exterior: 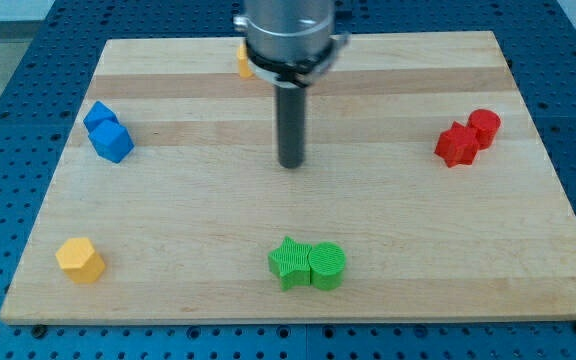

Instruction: Point at yellow hexagon

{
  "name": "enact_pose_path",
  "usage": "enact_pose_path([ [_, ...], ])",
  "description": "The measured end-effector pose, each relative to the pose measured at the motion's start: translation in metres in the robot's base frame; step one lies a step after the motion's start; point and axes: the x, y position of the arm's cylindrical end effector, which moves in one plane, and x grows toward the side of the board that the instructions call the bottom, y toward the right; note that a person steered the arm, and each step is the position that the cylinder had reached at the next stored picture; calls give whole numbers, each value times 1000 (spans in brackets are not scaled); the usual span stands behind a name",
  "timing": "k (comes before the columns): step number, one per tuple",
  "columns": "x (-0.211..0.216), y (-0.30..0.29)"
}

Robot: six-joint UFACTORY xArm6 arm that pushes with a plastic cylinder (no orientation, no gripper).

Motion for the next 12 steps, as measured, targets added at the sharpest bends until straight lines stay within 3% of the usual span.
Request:
enact_pose_path([
  [2, -16, -106],
  [3, 29, -117],
  [4, 47, -118],
  [8, 50, -264],
  [10, 65, -272],
  [12, 193, -271],
])
